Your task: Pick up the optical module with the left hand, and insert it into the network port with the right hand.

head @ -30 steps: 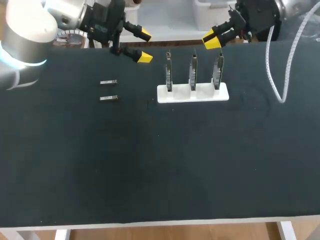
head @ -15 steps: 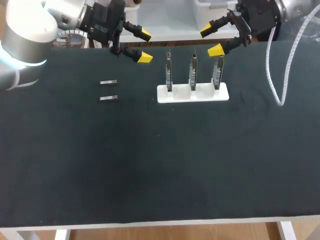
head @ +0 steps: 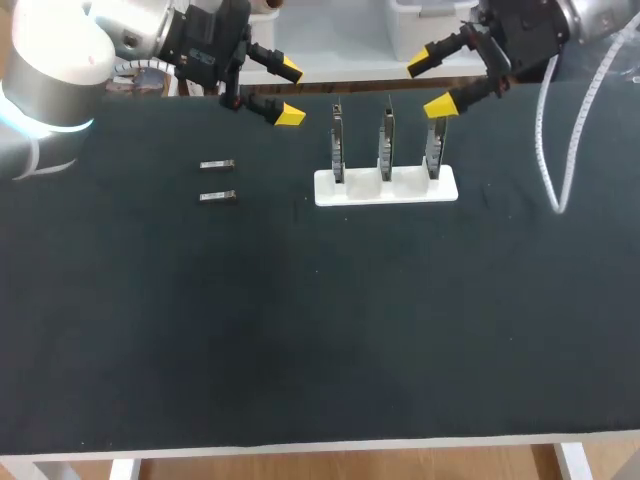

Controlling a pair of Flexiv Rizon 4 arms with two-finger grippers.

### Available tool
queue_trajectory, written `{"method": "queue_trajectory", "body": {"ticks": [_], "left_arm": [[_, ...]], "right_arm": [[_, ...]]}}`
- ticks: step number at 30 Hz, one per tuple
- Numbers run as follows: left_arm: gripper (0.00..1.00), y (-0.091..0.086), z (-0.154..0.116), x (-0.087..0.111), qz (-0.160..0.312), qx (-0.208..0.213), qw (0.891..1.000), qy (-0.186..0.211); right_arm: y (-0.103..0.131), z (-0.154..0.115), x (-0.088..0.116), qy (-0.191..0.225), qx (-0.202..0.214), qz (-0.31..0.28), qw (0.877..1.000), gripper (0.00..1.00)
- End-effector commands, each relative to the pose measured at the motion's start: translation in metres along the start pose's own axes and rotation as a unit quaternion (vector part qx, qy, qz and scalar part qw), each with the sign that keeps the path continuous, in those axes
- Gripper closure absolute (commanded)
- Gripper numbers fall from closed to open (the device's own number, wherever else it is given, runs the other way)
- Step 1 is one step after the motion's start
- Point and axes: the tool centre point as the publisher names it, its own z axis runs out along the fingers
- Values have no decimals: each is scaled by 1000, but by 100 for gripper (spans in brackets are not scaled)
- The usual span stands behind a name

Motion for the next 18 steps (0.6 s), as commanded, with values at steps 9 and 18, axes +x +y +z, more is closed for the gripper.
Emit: {"method": "queue_trajectory", "body": {"ticks": [9, 18], "left_arm": [[0, 1, 0, -1, -1, 1, 1000, 2], [0, 1, 0, -1, -1, 1, 1000, 2]], "right_arm": [[17, -4, 4, 4, 19, 5, 1000, 0], [17, -10, 5, 7, 27, 4, 1000, 0]]}}
